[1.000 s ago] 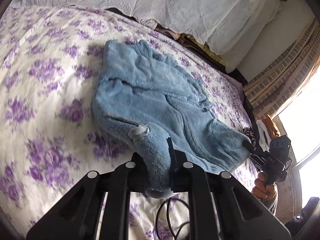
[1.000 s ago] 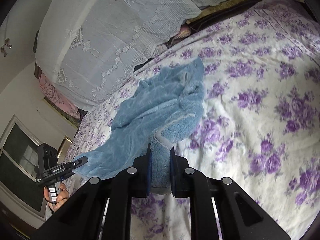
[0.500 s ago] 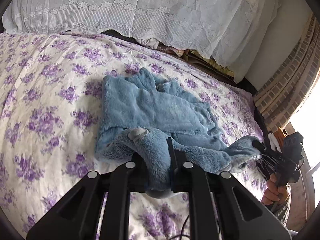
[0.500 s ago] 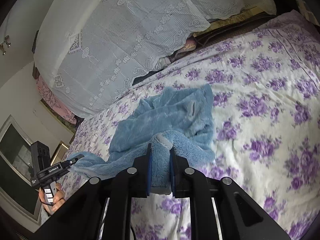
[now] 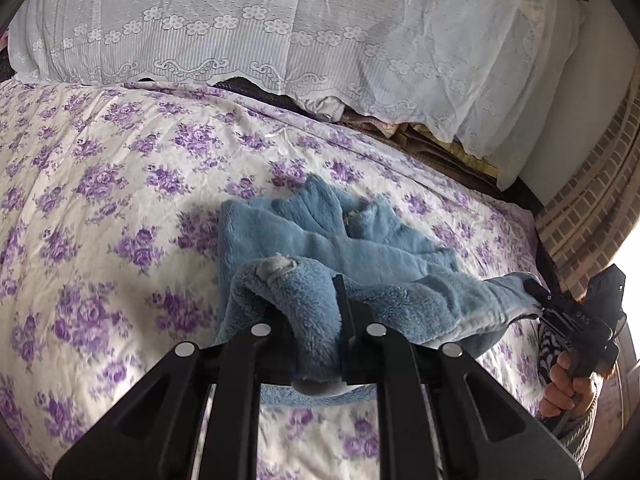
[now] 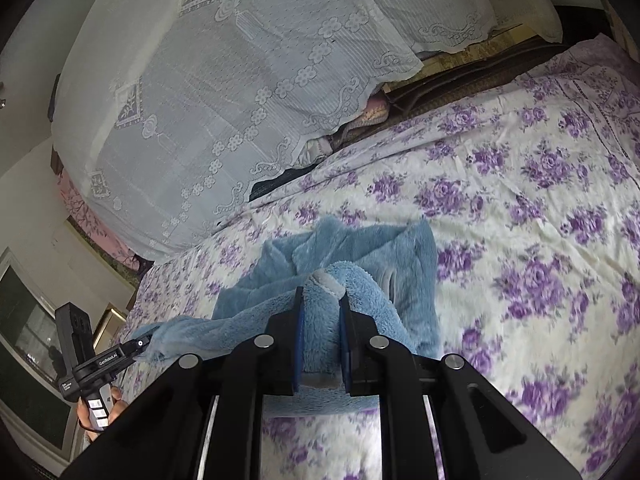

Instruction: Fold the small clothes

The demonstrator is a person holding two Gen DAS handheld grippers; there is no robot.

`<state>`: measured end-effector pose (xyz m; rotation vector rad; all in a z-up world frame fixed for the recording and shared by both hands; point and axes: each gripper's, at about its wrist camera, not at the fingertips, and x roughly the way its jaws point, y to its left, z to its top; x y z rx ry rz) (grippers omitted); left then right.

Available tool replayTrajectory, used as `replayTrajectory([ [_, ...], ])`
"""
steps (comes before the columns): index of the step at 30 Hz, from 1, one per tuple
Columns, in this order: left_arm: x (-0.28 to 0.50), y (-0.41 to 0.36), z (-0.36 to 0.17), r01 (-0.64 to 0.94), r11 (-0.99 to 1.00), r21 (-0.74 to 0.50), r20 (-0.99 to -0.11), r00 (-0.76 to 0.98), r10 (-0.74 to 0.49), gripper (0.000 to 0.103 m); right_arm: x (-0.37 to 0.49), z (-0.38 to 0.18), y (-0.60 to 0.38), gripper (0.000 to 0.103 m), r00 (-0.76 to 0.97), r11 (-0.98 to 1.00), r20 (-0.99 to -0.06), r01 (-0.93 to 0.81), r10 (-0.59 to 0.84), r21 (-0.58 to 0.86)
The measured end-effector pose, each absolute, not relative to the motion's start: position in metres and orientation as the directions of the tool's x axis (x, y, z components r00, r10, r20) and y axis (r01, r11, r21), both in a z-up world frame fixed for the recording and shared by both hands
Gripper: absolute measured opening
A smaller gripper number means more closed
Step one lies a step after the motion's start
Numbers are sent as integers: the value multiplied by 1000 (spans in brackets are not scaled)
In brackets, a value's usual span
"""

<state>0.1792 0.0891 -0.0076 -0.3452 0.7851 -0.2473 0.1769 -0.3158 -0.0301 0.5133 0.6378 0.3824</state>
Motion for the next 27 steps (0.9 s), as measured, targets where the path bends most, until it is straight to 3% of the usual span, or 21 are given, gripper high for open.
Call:
replayTrajectory([
  [17, 259, 100, -30, 5, 909, -416, -654, 693, -303, 13, 279, -58, -305, 15, 729, 786, -500, -85, 468, 612],
  [27, 296, 98, -93, -70, 924, -375, -722, 647, -244, 16, 319, -112, -299, 15, 687, 808, -586, -2, 429, 589],
])
